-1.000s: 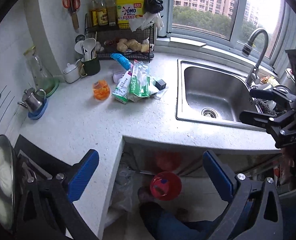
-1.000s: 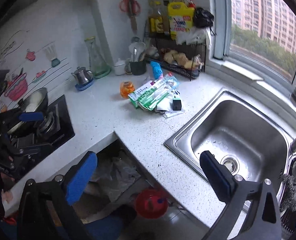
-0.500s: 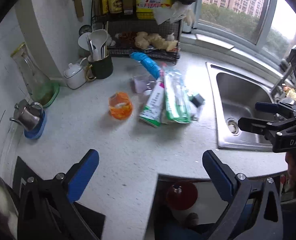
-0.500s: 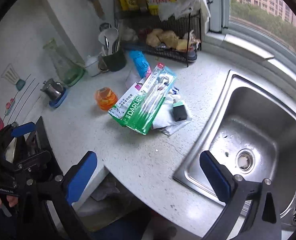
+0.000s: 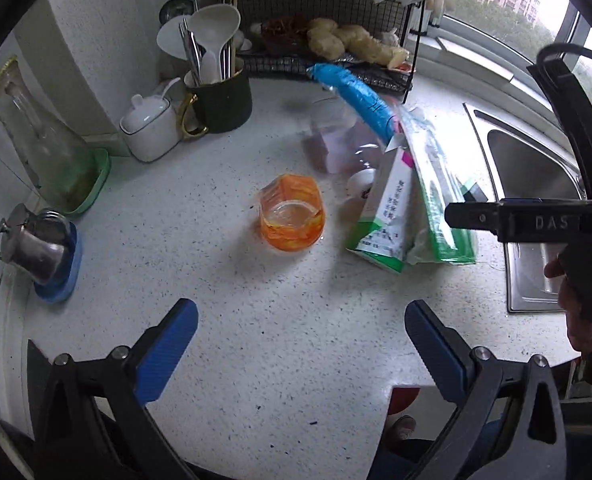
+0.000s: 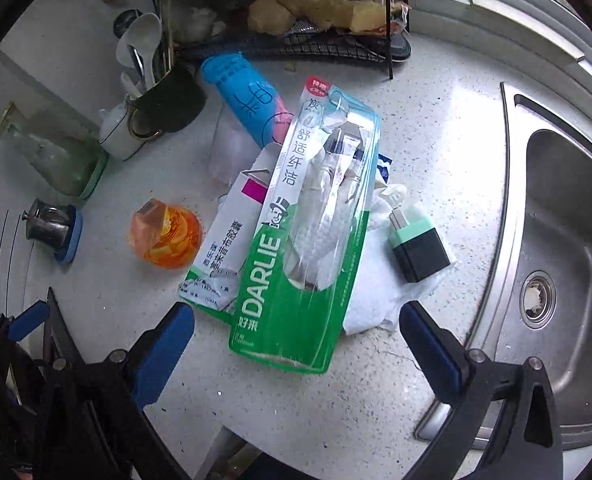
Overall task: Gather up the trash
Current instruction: 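Grasp the green DARLIE toothbrush package with the right gripper, then grasp the orange glass jar with the left gripper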
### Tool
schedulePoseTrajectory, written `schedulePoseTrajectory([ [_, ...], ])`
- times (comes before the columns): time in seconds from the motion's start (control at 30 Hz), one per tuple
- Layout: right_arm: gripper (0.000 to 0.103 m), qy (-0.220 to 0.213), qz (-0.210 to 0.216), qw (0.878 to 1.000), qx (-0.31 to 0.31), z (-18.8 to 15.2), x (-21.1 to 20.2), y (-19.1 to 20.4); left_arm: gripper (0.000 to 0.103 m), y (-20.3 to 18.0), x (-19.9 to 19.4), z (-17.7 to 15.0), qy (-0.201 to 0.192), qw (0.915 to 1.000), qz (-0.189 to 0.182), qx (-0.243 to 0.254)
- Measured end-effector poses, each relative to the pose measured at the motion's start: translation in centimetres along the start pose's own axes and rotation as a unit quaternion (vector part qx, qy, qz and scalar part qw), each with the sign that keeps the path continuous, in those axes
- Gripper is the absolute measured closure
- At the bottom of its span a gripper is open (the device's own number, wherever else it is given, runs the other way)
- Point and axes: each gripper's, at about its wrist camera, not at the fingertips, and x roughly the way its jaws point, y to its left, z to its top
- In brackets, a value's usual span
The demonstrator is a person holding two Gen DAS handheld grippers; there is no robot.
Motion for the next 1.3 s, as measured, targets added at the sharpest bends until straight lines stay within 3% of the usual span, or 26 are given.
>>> schedulePoseTrajectory([
  [0.33,0.001,0.039,-0.018,0.999,0.022,1.5,3.2,-1.1,0.000,1.2,2.9,1.1,0.021,0.9997,-0.015,-0.001],
  [0.53,0.023,0.034,-0.022,0.999,0.021,0.9,3.2,-1.2,0.000,2.7,3.0,1.0,0.020,0.9995,-0.012,-0.020],
  [0.6,0.035,0.027,-0.022,0.999,0.018,0.5,2.5,-1.4,0.000,3.2,3.1,0.8,0.022,0.9993,-0.012,-0.028],
  [1.0,0.036,-0.008,-0.002,1.000,0.028,-0.9,-1.7,-3.5,0.000,2.8,3.3,0.9,0.022,0.9994,-0.017,-0.022],
  [1.3,0.037,-0.061,-0.007,0.998,0.015,-1.6,-5.0,-3.8,0.000,2.8,3.8,1.3,0.025,0.9992,-0.022,-0.024],
])
